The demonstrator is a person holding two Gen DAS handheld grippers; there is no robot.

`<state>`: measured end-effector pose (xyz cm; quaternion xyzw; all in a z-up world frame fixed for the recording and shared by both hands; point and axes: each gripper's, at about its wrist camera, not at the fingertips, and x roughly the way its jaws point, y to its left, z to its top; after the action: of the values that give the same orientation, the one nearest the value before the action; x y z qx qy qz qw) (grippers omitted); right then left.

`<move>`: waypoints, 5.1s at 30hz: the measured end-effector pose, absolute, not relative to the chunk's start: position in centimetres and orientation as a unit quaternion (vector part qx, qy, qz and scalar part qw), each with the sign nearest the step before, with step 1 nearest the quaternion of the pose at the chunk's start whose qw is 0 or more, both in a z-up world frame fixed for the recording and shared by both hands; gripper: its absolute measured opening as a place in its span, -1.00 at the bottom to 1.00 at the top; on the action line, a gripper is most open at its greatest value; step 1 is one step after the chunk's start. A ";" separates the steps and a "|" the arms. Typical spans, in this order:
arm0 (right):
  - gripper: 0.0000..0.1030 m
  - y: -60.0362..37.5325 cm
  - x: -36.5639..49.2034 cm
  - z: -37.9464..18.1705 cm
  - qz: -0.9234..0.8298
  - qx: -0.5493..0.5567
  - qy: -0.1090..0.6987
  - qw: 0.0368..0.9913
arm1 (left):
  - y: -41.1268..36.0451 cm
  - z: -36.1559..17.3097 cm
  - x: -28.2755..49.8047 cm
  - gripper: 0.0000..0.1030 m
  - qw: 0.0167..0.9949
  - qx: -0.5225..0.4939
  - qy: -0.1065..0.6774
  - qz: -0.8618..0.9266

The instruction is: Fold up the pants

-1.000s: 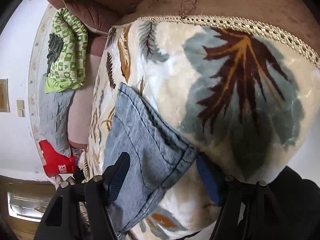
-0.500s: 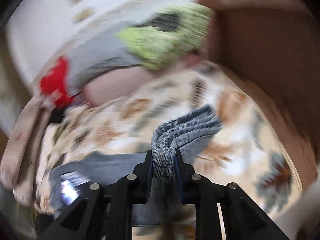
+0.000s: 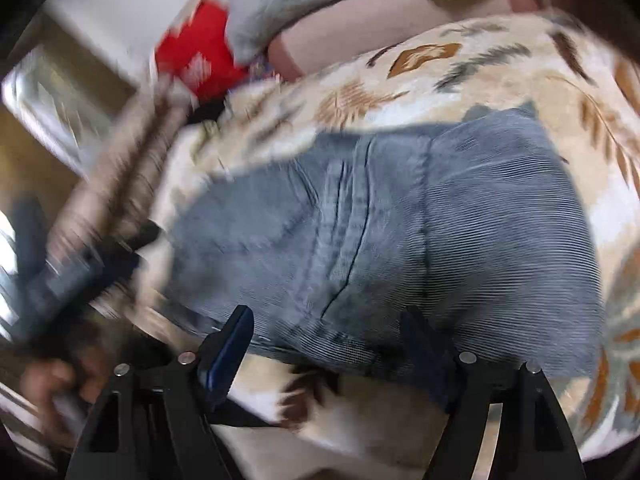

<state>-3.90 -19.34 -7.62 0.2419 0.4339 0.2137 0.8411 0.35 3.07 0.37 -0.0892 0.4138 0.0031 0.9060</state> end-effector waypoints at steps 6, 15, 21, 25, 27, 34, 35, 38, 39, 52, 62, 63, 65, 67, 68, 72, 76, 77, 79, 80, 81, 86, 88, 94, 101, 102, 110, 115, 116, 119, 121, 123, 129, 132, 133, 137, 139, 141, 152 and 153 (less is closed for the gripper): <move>0.54 -29.5 -4.3 -7.6 0.164 0.409 0.380 0.813 | -7.8 -0.9 1.4 0.71 0.902 0.006 0.424 -0.077; 0.39 -31.6 -0.5 -6.4 0.188 0.397 0.429 0.789 | -11.4 -8.7 2.8 0.83 0.851 0.092 0.511 -0.079; 0.64 -29.8 7.7 -11.4 0.122 0.344 0.517 0.775 | -6.9 -6.2 1.2 0.82 0.870 -0.013 0.484 -0.090; 0.65 -28.1 7.4 -10.4 0.118 0.275 0.514 0.804 | 3.5 -3.5 -2.6 0.82 0.895 -0.164 0.414 -0.008; 0.65 -26.9 7.2 -9.4 0.102 0.241 0.515 0.816 | 9.4 -4.5 -4.3 0.82 0.870 -0.277 0.405 0.055; 0.67 -19.4 3.1 -3.7 0.238 0.217 0.464 0.825 | 17.5 -8.4 -5.6 0.80 0.803 -0.422 0.398 0.134; 0.67 -17.4 3.1 -3.8 0.262 0.222 0.468 0.814 | 17.6 -8.5 -5.3 0.80 0.803 -0.424 0.397 0.132; 0.67 -14.9 2.3 -3.6 0.265 0.195 0.467 0.821 | 17.5 -8.9 -5.1 0.80 0.801 -0.421 0.406 0.128; 0.67 -15.0 2.0 -3.8 0.240 0.172 0.469 0.832 | 17.7 -9.1 -4.7 0.80 0.799 -0.423 0.409 0.125; 0.59 -26.2 1.9 -3.8 0.179 0.266 0.434 0.842 | 16.7 -8.2 -4.5 0.80 0.818 -0.380 0.412 0.131; 0.57 -25.5 2.0 -7.8 0.165 0.245 0.497 0.816 | 6.2 -0.1 -2.8 0.80 0.915 -0.196 0.351 0.022; 0.57 -25.2 2.1 -6.9 0.169 0.232 0.492 0.822 | 4.2 0.0 -2.0 0.80 0.917 -0.170 0.359 -0.018; 0.57 -24.5 3.7 -5.3 0.174 0.211 0.480 0.833 | 1.3 0.0 -0.8 0.80 0.922 -0.121 0.363 -0.054; 0.57 -23.3 5.3 -3.5 0.191 0.188 0.468 0.842 | 1.6 0.1 -0.2 0.80 0.929 -0.099 0.356 -0.014; 0.57 -22.6 6.2 -2.5 0.207 0.175 0.463 0.844 | 2.8 -0.1 0.2 0.80 0.929 -0.096 0.357 0.017; 0.55 -18.2 11.0 -1.3 0.238 0.118 0.470 0.842 | 7.7 -2.3 1.8 0.80 0.905 -0.060 0.397 0.137; 0.44 -11.5 16.2 -3.3 0.264 0.045 0.499 0.824 | 11.4 -6.9 2.8 0.81 0.866 -0.026 0.465 0.183; 0.41 -9.9 17.4 -4.4 0.259 0.017 0.510 0.820 | 12.0 -8.0 2.8 0.82 0.861 -0.036 0.477 0.171; -0.03 -7.9 19.1 -7.0 0.251 -0.015 0.542 0.802 | 12.2 -8.5 2.6 0.84 0.867 -0.050 0.467 0.165; -0.38 -7.0 19.6 -8.4 0.248 -0.036 0.560 0.790 | 12.1 -8.5 2.5 0.84 0.869 -0.043 0.465 0.164; -0.81 -6.6 19.8 -9.1 0.240 -0.054 0.567 0.786 | 12.0 -8.6 2.6 0.84 0.870 -0.037 0.464 0.163; -0.95 -5.6 19.4 -8.1 0.203 -0.099 0.534 0.815 | 12.4 -8.8 2.2 0.84 0.875 -0.044 0.458 0.150; -0.95 -5.5 19.9 -8.8 0.171 -0.125 0.530 0.821 | 12.3 -8.9 2.1 0.84 0.876 -0.040 0.457 0.148; -0.89 -9.0 20.2 -8.5 0.145 -0.021 0.527 0.837 | 12.5 -8.6 1.6 0.84 0.882 -0.054 0.447 0.138; 0.49 -9.6 11.6 -2.5 0.239 0.046 0.486 0.839 | 17.1 -4.2 -1.8 0.83 0.894 -0.174 0.383 0.154; 0.49 -8.5 9.6 -2.2 0.265 0.027 0.478 0.837 | 18.0 -3.6 -2.6 0.83 0.895 -0.185 0.371 0.166; 0.23 4.4 -2.5 -4.6 0.410 -0.147 0.418 0.798 | 24.5 -0.3 -7.2 0.83 0.879 -0.247 0.332 0.237; -0.50 9.5 -1.0 -9.3 0.378 -0.218 0.424 0.794 | 24.8 -0.3 -8.0 0.83 0.881 -0.244 0.340 0.222; -0.56 9.7 -0.5 -9.8 0.382 -0.212 0.438 0.786 | 24.9 -0.3 -8.2 0.83 0.882 -0.243 0.341 0.218; -0.83 9.5 -0.9 -8.5 0.391 -0.201 0.431 0.788 | 25.4 -0.3 -8.3 0.83 0.882 -0.248 0.338 0.217; -0.83 8.6 -1.6 -6.4 0.396 -0.181 0.414 0.799 | 26.1 -0.5 -8.3 0.83 0.878 -0.264 0.336 0.214; -0.83 7.9 -2.4 -5.1 0.405 -0.168 0.405 0.802 | 26.4 -0.5 -8.2 0.83 0.877 -0.269 0.333 0.217; -0.69 7.7 -2.3 -11.6 0.420 -0.147 0.450 0.774 | 24.5 0.4 -6.4 0.83 0.886 -0.253 0.339 0.189; -0.06 5.7 -1.1 -10.5 0.434 -0.061 0.472 0.765 | 22.3 0.4 -5.0 0.83 0.894 -0.224 0.344 0.177; 0.14 4.7 -0.7 -10.0 0.439 -0.030 0.475 0.762 | 21.5 0.0 -4.3 0.83 0.895 -0.216 0.353 0.168; 0.15 0.1 0.8 -8.0 0.424 0.089 0.482 0.762 | 17.6 -5.8 -0.1 0.83 0.856 -0.085 0.478 0.176; 0.16 -2.7 2.7 -6.9 0.404 0.154 0.476 0.765 | 16.8 -8.7 0.4 0.86 0.843 -0.049 0.502 0.187; 0.16 -5.2 5.4 -6.1 0.382 0.212 0.470 0.767 | 16.9 -8.4 0.1 0.92 0.848 -0.048 0.491 0.193; 0.09 -7.9 14.6 -10.3 0.265 0.296 0.554 0.732 | 17.8 -6.3 -0.5 0.91 0.857 -0.106 0.473 0.174; 0.10 -8.2 13.4 -9.3 0.276 0.286 0.540 0.742 | 17.7 -5.4 -0.8 0.91 0.866 -0.123 0.456 0.164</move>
<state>13.45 -8.23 -9.26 0.2856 0.5404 0.2757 0.7419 -0.84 17.71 -5.36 -0.1229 0.4561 0.1635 0.8661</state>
